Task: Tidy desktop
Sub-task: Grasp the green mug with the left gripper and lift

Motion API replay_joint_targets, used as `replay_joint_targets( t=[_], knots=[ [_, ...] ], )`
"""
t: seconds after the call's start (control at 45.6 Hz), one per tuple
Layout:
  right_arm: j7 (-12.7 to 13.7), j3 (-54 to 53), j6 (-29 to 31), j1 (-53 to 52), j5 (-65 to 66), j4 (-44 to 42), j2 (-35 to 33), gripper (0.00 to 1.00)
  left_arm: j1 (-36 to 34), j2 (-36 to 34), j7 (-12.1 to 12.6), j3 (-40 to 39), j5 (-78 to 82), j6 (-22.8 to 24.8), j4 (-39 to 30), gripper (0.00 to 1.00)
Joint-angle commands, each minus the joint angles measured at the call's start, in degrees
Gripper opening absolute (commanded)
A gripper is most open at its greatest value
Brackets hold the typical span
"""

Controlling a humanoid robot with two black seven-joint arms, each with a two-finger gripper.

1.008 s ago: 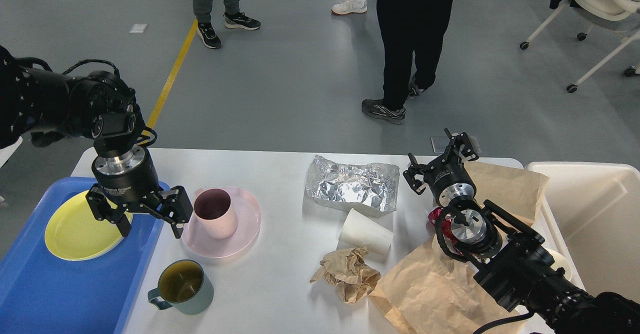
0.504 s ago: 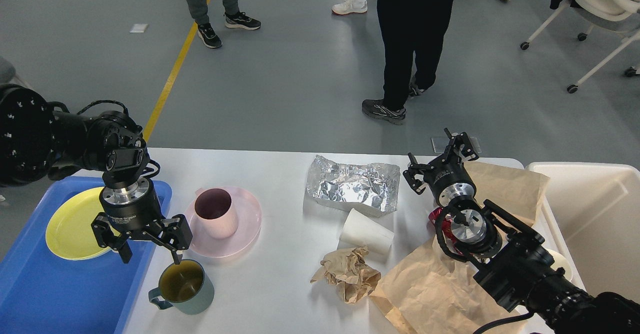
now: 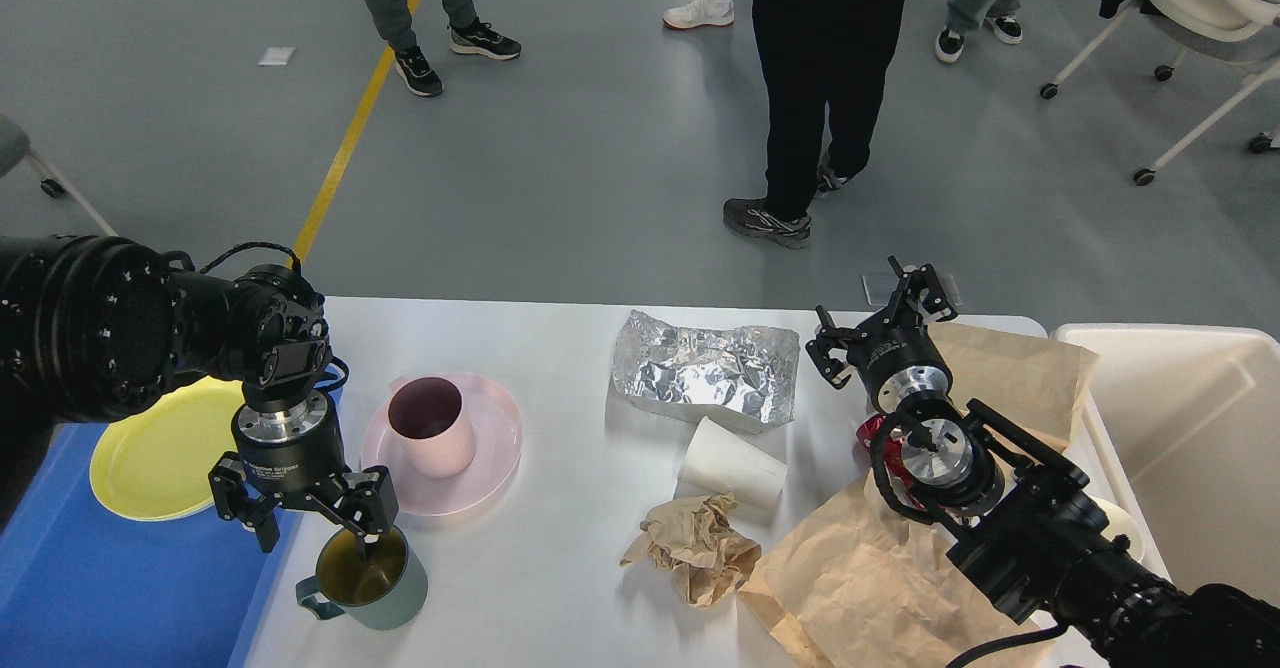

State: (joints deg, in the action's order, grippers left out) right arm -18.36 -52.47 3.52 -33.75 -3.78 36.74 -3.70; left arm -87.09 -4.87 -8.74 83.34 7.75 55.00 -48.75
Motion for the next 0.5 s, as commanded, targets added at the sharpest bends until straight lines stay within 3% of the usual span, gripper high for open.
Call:
replay_joint_targets(
  t=[0.0,0.175,0.307,0.482],
  knots=[
    [-0.01,0.00,0.00,0.00,0.00,-0.01,0.01,1.00,0.25,0.12,0.04,0.25,0.07,0.00,0.85,0.90],
    [-0.01,0.00,0.00,0.00,0.00,-0.01,0.01,1.00,1.92,0.82,0.04,-0.10,0.07,-1.73,1.38,0.86],
    [-0.01,0.00,0.00,0.00,0.00,-0.01,0.01,1.00,3.77,2.05,0.04,0.16,0.07,-1.91,2.61,0.63],
    [0.08,0.00,0.00,0.00,0.00,-0.01,0.01,1.00,4.56,2.23,0.04,-0.28,-0.02,-1.91,3.92,0.54]
  ],
)
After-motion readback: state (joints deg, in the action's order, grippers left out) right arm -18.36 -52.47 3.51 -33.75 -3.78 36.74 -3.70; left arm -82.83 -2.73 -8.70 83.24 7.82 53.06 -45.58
